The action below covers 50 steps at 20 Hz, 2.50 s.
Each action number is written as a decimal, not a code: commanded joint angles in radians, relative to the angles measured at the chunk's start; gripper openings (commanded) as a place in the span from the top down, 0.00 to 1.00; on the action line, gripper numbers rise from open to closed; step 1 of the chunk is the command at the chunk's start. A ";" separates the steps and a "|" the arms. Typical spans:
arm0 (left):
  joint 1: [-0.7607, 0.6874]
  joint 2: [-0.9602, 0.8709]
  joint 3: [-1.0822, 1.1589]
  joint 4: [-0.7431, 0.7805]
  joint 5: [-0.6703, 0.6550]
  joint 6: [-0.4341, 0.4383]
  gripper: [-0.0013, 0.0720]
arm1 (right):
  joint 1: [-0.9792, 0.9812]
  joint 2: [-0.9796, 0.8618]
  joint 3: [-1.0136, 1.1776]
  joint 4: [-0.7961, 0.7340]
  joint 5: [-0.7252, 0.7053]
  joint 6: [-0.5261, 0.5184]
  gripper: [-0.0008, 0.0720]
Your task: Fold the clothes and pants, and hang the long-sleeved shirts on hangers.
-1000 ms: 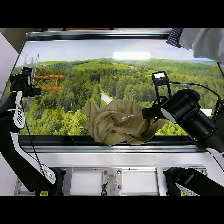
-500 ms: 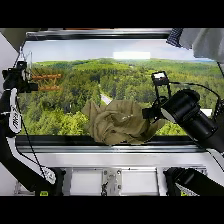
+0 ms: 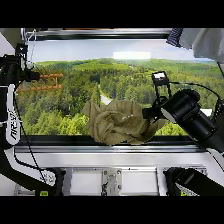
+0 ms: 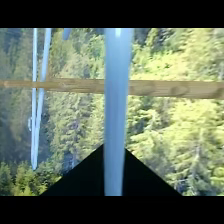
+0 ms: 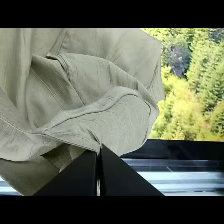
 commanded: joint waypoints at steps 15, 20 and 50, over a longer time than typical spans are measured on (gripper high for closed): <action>-0.138 0.354 0.001 -0.801 -0.653 0.856 0.96 | 0.000 0.000 0.001 0.000 0.000 0.000 0.97; -0.138 0.454 -0.204 -0.803 -0.720 1.088 0.97 | 0.000 0.000 0.001 0.000 0.000 0.000 0.97; -0.303 0.559 -0.882 -0.996 -0.362 1.206 0.97 | -0.001 0.000 0.001 0.000 0.000 0.000 0.97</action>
